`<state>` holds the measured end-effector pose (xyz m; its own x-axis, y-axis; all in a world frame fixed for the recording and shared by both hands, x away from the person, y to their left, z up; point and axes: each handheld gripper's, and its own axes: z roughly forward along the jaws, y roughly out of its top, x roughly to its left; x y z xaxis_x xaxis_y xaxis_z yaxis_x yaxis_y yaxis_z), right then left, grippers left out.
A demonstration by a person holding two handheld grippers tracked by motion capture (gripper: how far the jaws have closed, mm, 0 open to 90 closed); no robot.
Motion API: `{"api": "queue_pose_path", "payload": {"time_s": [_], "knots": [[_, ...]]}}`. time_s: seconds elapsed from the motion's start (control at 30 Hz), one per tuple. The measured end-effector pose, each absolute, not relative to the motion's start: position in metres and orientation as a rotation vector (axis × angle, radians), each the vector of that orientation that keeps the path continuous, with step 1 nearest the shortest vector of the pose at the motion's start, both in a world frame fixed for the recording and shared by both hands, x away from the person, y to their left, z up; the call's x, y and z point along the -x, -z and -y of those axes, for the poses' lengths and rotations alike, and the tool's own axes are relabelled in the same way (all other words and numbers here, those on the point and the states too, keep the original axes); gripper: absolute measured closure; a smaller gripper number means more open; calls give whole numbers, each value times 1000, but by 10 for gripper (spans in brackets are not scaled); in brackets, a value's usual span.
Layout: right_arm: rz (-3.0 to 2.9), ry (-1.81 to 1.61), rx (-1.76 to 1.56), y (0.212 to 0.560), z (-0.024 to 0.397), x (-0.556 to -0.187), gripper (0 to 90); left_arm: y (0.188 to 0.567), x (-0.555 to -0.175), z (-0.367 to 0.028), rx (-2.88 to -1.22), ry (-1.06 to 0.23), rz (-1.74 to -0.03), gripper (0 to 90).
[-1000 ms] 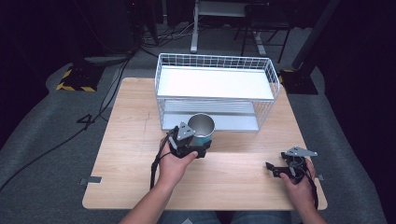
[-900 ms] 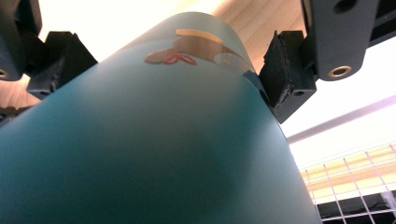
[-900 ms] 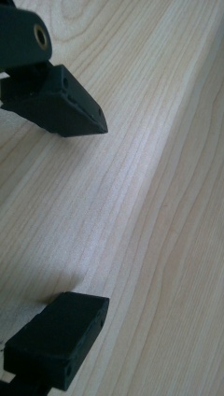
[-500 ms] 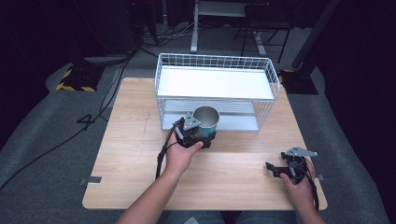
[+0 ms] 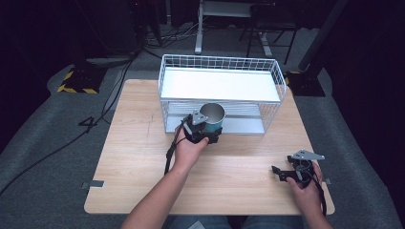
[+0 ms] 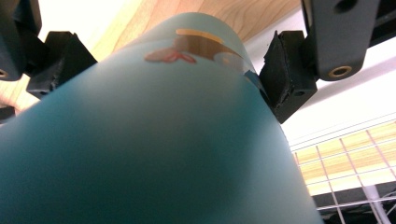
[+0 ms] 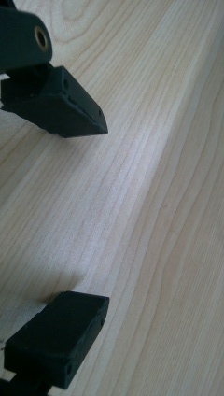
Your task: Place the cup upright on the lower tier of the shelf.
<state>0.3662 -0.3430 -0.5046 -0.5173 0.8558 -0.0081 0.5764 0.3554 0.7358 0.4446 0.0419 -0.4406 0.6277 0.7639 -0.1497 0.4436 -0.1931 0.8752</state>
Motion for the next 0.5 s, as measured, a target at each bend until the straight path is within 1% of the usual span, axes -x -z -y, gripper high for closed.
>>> {"api": "queue_pose_path", "payload": {"time_s": [0.2,0.5], "knots": [[-2231,-973,-1253,505,343,-366,150,446,-453,-35,-1805,-395,-1010,221],[-2231,-973,-1253,505,343,-366,150,454,-466,-23,-1736,-495,-1040,220]]}}
